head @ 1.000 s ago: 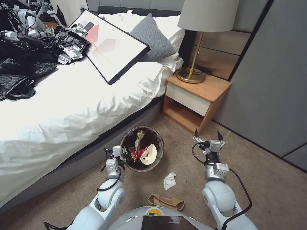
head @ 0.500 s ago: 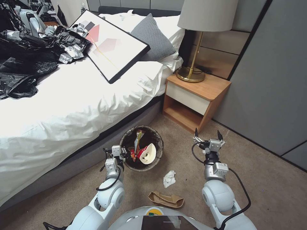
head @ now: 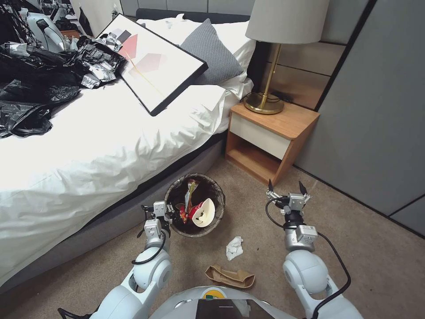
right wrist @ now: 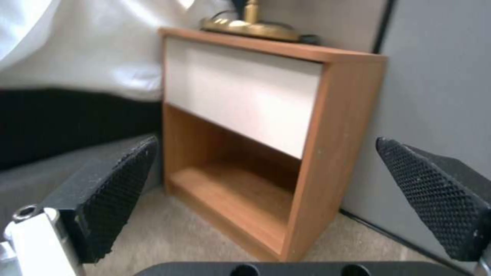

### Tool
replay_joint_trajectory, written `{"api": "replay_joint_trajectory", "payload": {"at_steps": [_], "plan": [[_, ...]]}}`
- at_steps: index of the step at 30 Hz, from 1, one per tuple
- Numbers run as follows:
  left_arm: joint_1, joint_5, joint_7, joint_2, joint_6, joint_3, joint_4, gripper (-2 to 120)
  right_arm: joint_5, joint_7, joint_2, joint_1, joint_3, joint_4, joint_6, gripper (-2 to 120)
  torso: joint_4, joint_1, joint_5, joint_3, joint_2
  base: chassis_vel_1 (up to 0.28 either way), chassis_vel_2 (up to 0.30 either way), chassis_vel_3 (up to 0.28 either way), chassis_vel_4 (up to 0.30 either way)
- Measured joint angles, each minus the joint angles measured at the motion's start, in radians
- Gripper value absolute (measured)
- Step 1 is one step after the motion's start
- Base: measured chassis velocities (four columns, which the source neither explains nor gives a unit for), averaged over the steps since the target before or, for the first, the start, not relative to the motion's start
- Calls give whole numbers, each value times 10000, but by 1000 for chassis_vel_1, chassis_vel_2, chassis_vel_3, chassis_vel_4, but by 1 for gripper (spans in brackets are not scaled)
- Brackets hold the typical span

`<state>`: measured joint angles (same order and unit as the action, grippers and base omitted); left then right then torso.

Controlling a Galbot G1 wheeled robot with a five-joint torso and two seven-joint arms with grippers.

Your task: Pick up the trash bin, then pick up the garbage from the floor and place it into the trash bin.

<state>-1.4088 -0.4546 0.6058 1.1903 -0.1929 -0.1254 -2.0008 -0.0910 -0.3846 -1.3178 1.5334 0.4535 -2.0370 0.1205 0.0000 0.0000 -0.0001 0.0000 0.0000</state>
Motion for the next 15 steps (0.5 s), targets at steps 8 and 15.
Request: {"api": "replay_joint_trajectory", "payload": {"at_steps": [8, 15], "plan": [[1, 0, 3, -3, 0, -2, 0, 2, 3, -12, 40, 0, 12, 3, -4, 100, 0, 0, 1, 0, 0, 0, 0, 0, 0], [-30, -10, 24, -66, 0, -74, -41, 2, -514, -49, 811, 31, -204, -56, -340, 100, -3, 0, 2, 0, 0, 0, 0, 0, 0]]}}
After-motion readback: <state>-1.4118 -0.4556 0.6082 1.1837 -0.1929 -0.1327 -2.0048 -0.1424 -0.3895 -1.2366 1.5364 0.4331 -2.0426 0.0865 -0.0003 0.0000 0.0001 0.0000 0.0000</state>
